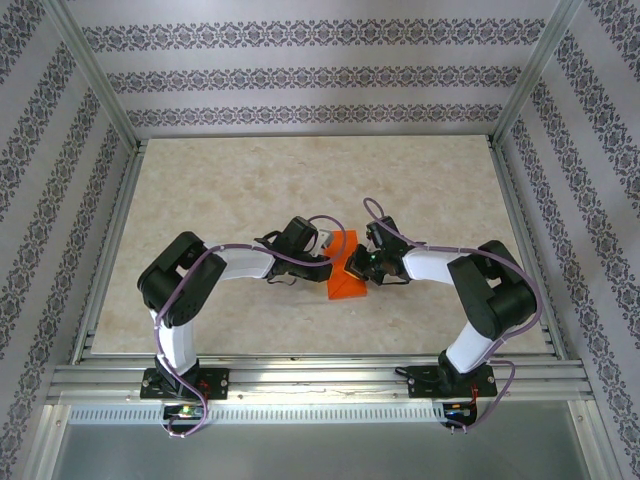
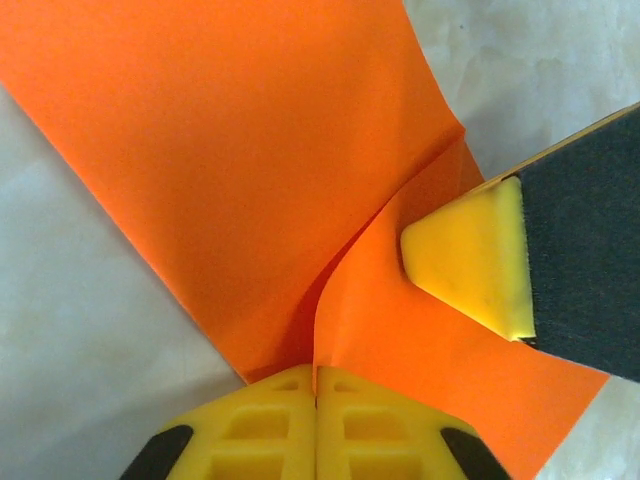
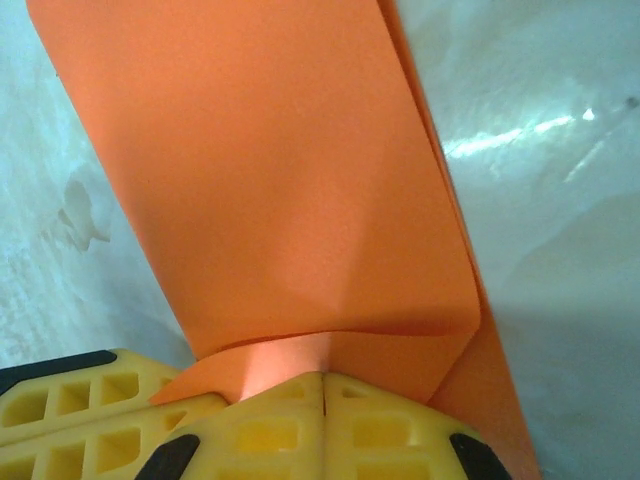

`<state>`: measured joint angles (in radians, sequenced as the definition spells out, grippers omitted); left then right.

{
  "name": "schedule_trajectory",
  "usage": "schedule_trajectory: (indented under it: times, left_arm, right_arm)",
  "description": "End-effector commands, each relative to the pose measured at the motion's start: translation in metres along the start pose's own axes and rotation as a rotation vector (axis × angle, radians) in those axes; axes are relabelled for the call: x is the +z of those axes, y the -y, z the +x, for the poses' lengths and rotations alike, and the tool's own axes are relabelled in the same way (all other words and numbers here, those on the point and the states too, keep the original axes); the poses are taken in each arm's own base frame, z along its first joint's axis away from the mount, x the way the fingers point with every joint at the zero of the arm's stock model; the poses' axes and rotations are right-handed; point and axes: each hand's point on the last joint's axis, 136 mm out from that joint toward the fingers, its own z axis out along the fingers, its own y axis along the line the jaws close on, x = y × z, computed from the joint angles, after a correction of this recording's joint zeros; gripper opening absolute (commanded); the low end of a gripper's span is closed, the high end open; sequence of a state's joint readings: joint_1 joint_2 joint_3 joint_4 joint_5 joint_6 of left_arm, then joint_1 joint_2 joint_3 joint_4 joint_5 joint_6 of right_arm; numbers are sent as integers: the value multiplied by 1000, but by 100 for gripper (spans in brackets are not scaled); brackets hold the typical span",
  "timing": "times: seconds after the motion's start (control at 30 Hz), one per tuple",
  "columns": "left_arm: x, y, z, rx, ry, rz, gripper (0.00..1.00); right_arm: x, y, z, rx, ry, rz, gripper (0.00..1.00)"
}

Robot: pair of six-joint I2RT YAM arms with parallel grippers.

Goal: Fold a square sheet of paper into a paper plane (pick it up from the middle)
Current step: Fold the triangle a second time at the center of the table.

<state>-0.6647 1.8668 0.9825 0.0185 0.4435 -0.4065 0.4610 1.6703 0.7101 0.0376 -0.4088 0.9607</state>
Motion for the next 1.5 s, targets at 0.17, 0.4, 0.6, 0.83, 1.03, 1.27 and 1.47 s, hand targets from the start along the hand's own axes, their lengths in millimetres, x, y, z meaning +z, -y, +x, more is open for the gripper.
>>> schedule_trajectory:
  times: [0.17,0.4,0.6,0.83,1.03,1.27,1.47]
  left_arm:
    - [-40,18,-24,-93,38,-4,23]
    - [-42,49,-24,-184,15,159,4]
    - [-25,66,-8,-287,-107,272,0]
    - [-7,65,6,-325,-161,263,0]
    - [5,61,11,-325,-189,236,0]
    - [12,48,24,-330,-216,177,0]
    - [15,42,37,-342,-246,153,0]
  right_arm:
    - [5,32,10,29,-29,100,0]
    - [4,30,9,31,-28,94,0]
    - [2,32,8,26,-28,112,0]
    - [2,32,8,29,-28,113,0]
    - [-1,33,8,24,-29,118,0]
    - [-2,33,9,26,-24,114,0]
    - [-2,34,10,25,-27,116,0]
